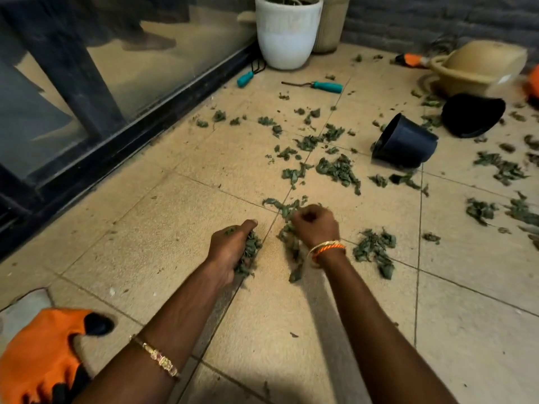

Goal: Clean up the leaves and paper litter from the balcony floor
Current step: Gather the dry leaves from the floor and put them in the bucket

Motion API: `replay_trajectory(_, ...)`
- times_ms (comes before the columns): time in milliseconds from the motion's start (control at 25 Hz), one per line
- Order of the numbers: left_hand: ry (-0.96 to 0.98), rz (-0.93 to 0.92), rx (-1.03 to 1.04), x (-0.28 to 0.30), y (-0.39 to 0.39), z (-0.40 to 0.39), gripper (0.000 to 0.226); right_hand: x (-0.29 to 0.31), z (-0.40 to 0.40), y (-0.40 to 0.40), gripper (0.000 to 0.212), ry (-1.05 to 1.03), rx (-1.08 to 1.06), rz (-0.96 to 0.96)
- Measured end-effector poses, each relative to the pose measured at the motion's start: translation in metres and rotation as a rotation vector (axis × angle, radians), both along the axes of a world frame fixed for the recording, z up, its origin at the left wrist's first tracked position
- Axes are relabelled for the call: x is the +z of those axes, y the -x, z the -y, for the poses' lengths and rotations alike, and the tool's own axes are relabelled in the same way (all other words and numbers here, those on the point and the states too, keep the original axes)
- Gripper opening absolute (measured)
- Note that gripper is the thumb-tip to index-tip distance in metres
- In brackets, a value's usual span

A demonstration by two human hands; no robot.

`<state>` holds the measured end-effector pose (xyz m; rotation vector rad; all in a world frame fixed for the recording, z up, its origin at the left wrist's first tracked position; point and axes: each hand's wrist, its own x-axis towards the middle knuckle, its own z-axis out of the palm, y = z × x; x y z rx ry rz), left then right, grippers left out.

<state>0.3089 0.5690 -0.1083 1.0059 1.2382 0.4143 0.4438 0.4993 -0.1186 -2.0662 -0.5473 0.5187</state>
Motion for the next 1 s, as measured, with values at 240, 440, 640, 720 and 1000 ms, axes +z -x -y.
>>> replay_trajectory(240,0.067,-0.038,-0.048,-0.013,0.001,-0.019,0.015,-0.020,-0.035,-0.074,0.067,0.415,0.243,0.218)
replay_trajectory(440,0.110,-0.044,-0.011,-0.025,0.003,-0.028,0.014,-0.036,-0.069,-0.049,0.050,0.510,0.366,0.452)
replay_trajectory(640,0.170,-0.003,-0.017,-0.029,0.004,-0.036,0.012,-0.051,-0.081,-0.034,0.023,0.295,0.390,0.559)
replay_trajectory(720,0.219,0.062,-0.030,-0.029,0.007,-0.038,0.011,-0.044,-0.078,-0.045,0.017,0.167,0.249,0.356)
replay_trajectory(1000,0.462,0.431,-0.019,-0.027,0.004,-0.028,0.012,0.015,-0.040,-0.043,0.013,-0.539,0.021,-0.546)
